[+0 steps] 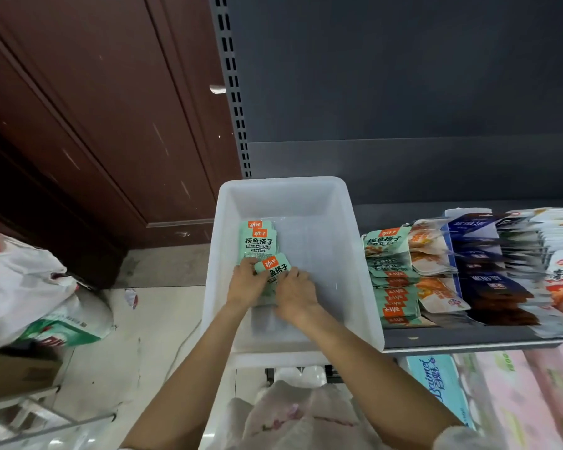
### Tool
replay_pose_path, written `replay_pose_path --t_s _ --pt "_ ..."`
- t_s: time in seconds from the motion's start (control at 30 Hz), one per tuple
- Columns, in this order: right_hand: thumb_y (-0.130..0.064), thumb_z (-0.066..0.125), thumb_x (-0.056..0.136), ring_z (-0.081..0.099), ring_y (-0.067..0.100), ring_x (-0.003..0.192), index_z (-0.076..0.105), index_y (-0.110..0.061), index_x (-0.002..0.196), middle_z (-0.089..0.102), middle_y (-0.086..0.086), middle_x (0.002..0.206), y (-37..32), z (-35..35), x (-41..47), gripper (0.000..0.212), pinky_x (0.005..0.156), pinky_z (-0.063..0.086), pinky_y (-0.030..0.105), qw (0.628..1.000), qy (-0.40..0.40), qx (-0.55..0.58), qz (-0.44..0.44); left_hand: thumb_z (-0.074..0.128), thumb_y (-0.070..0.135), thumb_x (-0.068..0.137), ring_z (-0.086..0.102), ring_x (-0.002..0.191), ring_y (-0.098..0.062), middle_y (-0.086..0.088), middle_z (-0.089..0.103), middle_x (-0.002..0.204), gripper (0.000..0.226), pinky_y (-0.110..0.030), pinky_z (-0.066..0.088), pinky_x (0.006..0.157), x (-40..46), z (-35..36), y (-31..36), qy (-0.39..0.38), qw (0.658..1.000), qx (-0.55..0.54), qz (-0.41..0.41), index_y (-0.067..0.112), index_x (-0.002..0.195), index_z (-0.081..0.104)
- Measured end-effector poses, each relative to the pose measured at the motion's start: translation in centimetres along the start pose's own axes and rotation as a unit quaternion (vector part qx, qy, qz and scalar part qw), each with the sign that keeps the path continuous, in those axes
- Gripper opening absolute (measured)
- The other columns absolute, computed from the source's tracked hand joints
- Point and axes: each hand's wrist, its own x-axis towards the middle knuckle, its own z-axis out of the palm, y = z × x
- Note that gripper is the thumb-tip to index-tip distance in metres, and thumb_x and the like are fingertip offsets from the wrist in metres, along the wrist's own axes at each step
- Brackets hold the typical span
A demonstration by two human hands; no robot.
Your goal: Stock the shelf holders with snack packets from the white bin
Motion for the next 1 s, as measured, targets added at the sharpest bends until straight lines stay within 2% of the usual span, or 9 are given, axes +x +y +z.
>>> replay_pose_path --t_s 0.1,0.17,0.3,0.37,0.43,0.53,0.67,0.83,1.0 --pt "-0.014 0.049 0.093 0.057 0.032 0.111 0.049 -0.005 0.124 0.059 0.014 0.122 1.8 -2.5 -0.9 0.032 0.085 0.046 0.035 0.993 0.046 0.112 -0.011 0.045 0.029 0.098 0.064 0.084 -0.022 -0.012 0.064 0.109 0.020 -0.035 0.054 0.076 -1.1 -0.6 1.1 0.009 0.982 -0.190 -0.002 0.015 0.112 0.049" --pt "-0.013 0.051 0.092 0.061 0.029 0.103 0.053 -0.009 0.120 0.064 0.011 0.116 3.7 -4.0 -1.8 0.028 0.077 0.047 0.032 0.955 0.086 0.285 0.013 0.048 0.030 0.097 0.062 0.092 -0.020 -0.009 0.063 0.111 0.021 -0.035 0.052 0.083 -2.0 -0.9 2.1 -0.004 0.971 -0.238 0.009 0.018 0.114 0.049" --pt "0.005 0.055 0.083 0.065 0.020 0.099 0.055 -0.016 0.114 0.068 0.003 0.109 6.4 -6.0 -4.8 0.037 0.081 0.052 0.033 0.717 0.079 0.693 0.012 0.063 0.020 0.088 0.065 0.097 -0.018 -0.002 0.067 0.105 0.030 -0.029 0.052 0.080 -4.0 -1.3 4.8 -0.131 0.949 -0.282 0.050 0.017 0.117 0.055" --pt "0.005 0.056 0.085 0.066 0.018 0.099 0.055 -0.015 0.115 0.069 0.002 0.109 7.5 -7.0 -6.3 0.036 0.082 0.054 0.034 0.687 0.092 0.721 -0.012 0.065 0.015 0.087 0.066 0.091 -0.018 0.000 0.070 0.096 0.020 -0.024 0.052 0.072 -5.0 -1.2 6.2 -0.133 0.952 -0.251 0.112 0.016 0.106 0.063" --pt "-0.001 0.058 0.089 0.067 0.012 0.095 0.056 -0.015 0.110 0.068 0.001 0.109 8.7 -8.2 -7.6 0.025 0.077 0.056 0.028 0.680 0.137 0.720 -0.032 0.065 0.013 0.086 0.065 0.084 -0.014 0.004 0.069 0.091 0.011 -0.016 0.049 0.063 -5.5 -0.8 7.6 -0.100 0.956 -0.208 0.183 0.019 0.096 0.064" --pt "-0.010 0.061 0.090 0.066 0.000 0.091 0.057 -0.024 0.097 0.068 -0.008 0.103 11.0 -10.1 -9.5 0.017 0.069 0.054 0.018 0.724 0.291 0.624 -0.043 0.067 0.016 0.085 0.063 0.080 -0.002 0.013 0.068 0.091 0.009 -0.013 0.048 0.068 -6.2 -0.1 10.1 -0.075 0.941 -0.130 0.303 0.020 0.092 0.063" --pt "-0.012 0.065 0.088 0.065 0.001 0.082 0.059 -0.015 0.094 0.066 -0.014 0.088 15.4 -11.7 -11.5 0.009 0.069 0.052 0.019 0.758 0.432 0.487 -0.044 0.070 0.014 0.083 0.061 0.075 0.002 0.009 0.068 0.087 0.010 -0.013 0.051 0.068 -7.0 1.8 13.7 -0.037 0.900 -0.079 0.427 0.014 0.092 0.066" --pt "-0.007 0.065 0.087 0.064 0.004 0.086 0.058 -0.018 0.094 0.063 -0.014 0.090 18.9 -11.1 -11.7 0.016 0.075 0.052 0.017 0.749 0.473 0.460 -0.051 0.069 0.017 0.084 0.062 0.079 -0.001 0.013 0.065 0.086 0.011 -0.010 0.050 0.069 -7.0 5.3 15.4 0.000 0.862 -0.047 0.505 0.011 0.092 0.065" --pt "-0.004 0.062 0.087 0.066 0.004 0.087 0.059 -0.016 0.094 0.065 -0.011 0.090 20.5 -8.3 -9.0 0.014 0.076 0.054 0.019 0.758 0.415 0.503 -0.025 0.070 0.020 0.084 0.065 0.077 -0.004 0.010 0.067 0.086 0.010 -0.013 0.052 0.070 -5.1 7.9 14.3 0.000 0.898 -0.009 0.441 0.014 0.089 0.064"
